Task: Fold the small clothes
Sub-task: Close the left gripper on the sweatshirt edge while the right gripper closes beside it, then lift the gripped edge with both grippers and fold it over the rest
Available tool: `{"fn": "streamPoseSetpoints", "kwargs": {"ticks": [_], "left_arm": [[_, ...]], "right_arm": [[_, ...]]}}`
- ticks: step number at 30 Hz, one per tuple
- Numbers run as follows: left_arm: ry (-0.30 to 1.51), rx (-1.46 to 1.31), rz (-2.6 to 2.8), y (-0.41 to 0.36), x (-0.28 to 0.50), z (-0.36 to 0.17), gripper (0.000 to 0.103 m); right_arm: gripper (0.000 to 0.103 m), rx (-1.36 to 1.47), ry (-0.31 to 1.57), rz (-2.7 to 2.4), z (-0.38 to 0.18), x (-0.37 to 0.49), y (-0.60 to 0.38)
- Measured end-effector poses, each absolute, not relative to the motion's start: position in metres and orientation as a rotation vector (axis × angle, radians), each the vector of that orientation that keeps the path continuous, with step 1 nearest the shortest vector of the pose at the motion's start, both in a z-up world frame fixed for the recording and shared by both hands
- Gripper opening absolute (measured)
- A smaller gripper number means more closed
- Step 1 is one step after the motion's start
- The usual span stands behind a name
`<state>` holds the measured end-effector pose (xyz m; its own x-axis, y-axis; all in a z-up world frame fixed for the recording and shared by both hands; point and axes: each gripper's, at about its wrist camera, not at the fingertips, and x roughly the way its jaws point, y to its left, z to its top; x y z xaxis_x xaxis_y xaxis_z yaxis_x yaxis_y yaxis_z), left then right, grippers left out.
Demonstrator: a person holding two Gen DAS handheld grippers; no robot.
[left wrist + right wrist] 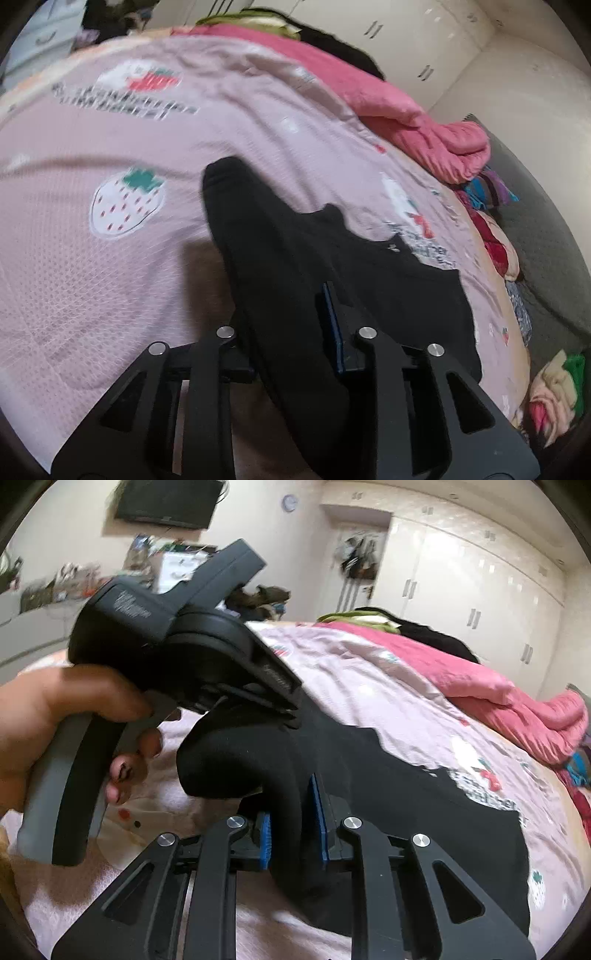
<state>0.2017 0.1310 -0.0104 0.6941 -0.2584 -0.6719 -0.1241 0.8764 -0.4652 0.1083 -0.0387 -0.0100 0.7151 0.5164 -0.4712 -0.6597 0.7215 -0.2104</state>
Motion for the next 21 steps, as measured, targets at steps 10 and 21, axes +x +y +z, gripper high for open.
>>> {"fn": "streamPoseSetpoints", "kwargs": {"ticks": [10,21], "left_arm": [[0.768,-0.388,-0.146,0.050,0.211,0.039,0.018],[0.812,-0.324,-0.194,-0.020,0.234,0.046,0.018]], "right_arm": [[0.008,-0.128,0.400,0.559,0.012,0.116,-0.126],[0.007,0.065,0.457,0.505,0.011,0.121,-0.192]]}}
